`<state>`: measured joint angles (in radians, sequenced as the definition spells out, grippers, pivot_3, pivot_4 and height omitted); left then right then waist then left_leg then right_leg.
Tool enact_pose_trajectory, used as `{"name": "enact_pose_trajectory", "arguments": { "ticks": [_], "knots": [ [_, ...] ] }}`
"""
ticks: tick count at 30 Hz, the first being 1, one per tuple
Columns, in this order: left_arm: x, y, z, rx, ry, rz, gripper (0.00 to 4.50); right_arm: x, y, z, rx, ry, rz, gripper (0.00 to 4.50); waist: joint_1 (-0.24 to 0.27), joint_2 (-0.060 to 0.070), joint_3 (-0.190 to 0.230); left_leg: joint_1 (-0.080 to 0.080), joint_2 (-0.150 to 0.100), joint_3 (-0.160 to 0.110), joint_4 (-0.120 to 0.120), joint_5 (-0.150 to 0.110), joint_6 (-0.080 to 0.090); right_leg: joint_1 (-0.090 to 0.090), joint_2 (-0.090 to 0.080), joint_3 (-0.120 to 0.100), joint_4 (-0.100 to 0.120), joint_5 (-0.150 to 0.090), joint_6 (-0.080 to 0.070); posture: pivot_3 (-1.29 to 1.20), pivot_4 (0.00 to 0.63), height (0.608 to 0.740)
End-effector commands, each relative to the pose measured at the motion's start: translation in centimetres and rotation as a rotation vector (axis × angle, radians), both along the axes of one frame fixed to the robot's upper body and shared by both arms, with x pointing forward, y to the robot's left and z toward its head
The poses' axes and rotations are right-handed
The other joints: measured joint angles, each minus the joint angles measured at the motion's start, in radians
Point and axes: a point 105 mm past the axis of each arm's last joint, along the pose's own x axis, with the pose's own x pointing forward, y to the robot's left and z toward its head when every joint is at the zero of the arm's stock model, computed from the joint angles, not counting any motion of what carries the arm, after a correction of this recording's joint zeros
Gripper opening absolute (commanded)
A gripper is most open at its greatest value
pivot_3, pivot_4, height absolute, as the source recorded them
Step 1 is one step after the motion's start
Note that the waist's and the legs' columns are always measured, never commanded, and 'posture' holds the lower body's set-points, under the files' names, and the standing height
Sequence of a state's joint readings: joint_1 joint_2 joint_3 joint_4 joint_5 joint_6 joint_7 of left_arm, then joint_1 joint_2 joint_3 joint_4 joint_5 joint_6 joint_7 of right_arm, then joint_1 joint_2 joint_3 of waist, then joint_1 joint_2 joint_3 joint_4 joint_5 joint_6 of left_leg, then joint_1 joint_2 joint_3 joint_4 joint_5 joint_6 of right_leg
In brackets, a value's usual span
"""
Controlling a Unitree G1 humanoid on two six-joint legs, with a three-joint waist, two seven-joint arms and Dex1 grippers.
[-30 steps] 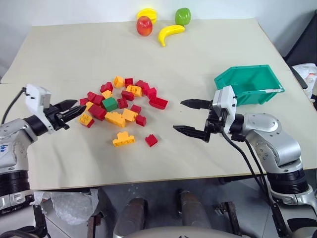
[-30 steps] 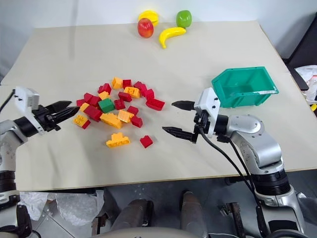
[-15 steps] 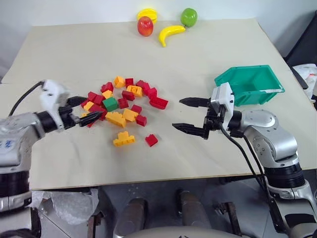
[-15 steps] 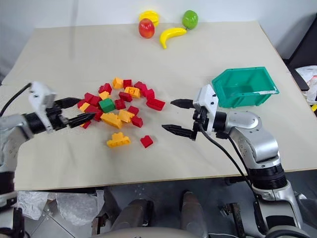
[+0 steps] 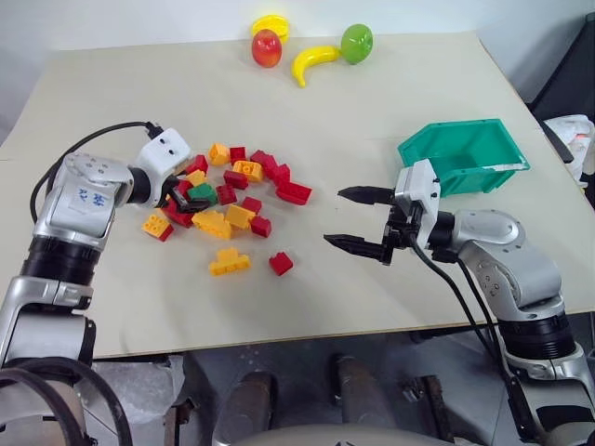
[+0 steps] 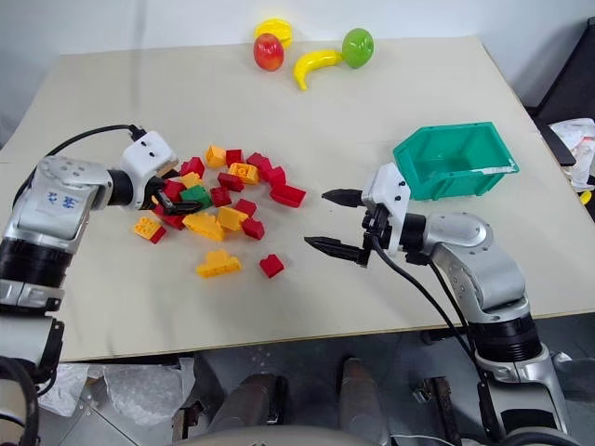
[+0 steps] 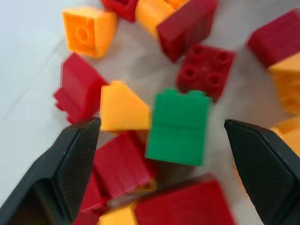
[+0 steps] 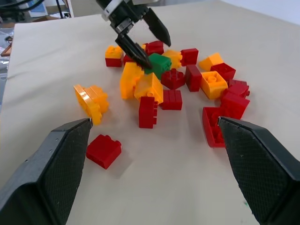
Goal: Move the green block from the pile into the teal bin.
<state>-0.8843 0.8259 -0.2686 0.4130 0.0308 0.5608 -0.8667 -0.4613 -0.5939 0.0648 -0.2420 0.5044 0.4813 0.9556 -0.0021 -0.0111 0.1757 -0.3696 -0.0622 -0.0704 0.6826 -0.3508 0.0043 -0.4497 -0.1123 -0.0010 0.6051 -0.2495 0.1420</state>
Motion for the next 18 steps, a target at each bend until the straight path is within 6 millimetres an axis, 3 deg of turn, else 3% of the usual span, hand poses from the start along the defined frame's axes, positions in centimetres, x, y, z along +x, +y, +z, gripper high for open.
{"name": "enact_pose_trajectory", "arguments": {
  "ticks": [1, 9, 15, 18],
  "knots": [
    [0.3, 0.7, -0.5, 0.082, 0.048, 0.005, 4.47, -0.3, -0.2, 1.2, 0.008, -0.052, -0.011, 4.5, -0.002, 0.0, 0.0, 0.0, 0.0, 0.0, 0.0, 0.0, 0.0, 0.0, 0.0, 0.0, 0.0, 0.0, 0.0, 0.0, 0.15, 0.74],
    [1.1, 0.2, -1.5, 0.127, 0.108, -0.013, 4.47, -0.3, -0.2, 1.0, 0.007, -0.053, -0.025, 4.5, -0.001, 0.0, 0.0, 0.0, 0.0, 0.0, 0.001, 0.0, 0.0, 0.0, 0.0, 0.0, 0.001, 0.0, 0.0, 0.0, 0.15, 0.74],
    [2.0, 0.1, -0.5, 0.116, 0.051, -0.003, 3.34, -0.2, -0.3, 1.2, 0.005, -0.059, -0.034, 4.5, 0.003, 0.0, 0.0, 0.001, -0.001, 0.0, 0.002, 0.001, 0.0, 0.001, -0.001, 0.0, 0.003, 0.0, 0.0, 0.0, 0.15, 0.74],
    [1.9, -0.2, 1.0, 0.031, 0.013, -0.026, 2.51, -0.2, -0.5, 1.3, 0.002, -0.063, -0.039, 4.5, 0.002, 0.0, 0.0, 0.001, -0.001, 0.0, 0.002, 0.002, 0.0, 0.0, -0.001, 0.0, 0.004, 0.0, 0.0, 0.0, 0.15, 0.74]
  ]
}}
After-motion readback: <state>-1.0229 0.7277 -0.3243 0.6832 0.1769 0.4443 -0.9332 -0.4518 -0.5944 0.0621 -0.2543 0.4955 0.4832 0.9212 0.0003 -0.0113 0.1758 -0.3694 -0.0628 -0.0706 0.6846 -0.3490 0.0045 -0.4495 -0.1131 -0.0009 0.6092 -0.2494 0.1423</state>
